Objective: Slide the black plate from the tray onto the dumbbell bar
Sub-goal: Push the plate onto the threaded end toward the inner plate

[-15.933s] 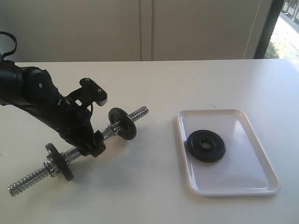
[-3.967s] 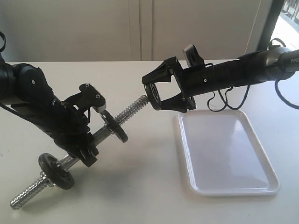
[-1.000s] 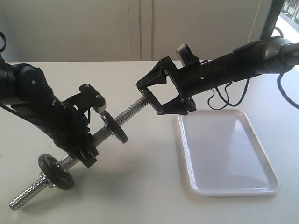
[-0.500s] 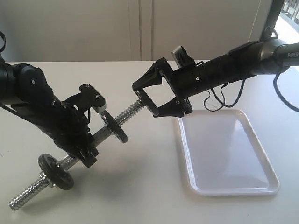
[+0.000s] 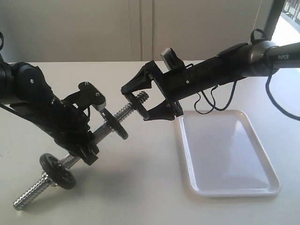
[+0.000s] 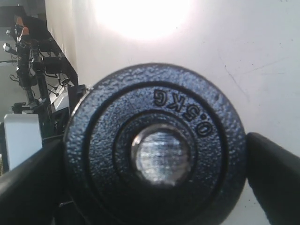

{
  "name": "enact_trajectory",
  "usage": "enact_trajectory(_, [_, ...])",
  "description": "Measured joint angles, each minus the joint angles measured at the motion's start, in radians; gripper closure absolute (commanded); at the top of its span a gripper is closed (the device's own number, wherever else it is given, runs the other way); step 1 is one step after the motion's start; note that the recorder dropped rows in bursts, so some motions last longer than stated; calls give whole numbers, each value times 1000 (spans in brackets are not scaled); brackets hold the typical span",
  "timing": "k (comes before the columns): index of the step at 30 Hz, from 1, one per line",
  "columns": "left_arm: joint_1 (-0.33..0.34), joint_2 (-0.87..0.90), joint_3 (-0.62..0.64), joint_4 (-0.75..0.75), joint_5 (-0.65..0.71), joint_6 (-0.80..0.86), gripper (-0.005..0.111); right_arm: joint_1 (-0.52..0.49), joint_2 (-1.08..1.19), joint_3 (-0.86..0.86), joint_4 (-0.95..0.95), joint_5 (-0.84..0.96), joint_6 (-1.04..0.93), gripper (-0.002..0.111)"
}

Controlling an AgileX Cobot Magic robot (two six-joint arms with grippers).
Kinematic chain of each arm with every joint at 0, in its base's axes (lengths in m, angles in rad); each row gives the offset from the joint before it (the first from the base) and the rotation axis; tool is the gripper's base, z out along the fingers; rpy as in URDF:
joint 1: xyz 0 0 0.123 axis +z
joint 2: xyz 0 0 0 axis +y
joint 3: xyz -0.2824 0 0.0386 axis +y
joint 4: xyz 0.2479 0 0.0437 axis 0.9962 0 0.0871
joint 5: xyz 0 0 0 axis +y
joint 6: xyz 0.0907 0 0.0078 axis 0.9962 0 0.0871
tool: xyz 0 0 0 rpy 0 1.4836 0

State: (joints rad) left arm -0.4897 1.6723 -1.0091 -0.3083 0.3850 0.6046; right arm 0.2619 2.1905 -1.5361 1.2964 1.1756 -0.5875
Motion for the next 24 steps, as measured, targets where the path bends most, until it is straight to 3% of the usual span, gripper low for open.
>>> enact_trajectory(24, [0, -2, 0, -2, 0, -2, 107, 82, 10, 0, -6, -22, -49, 108])
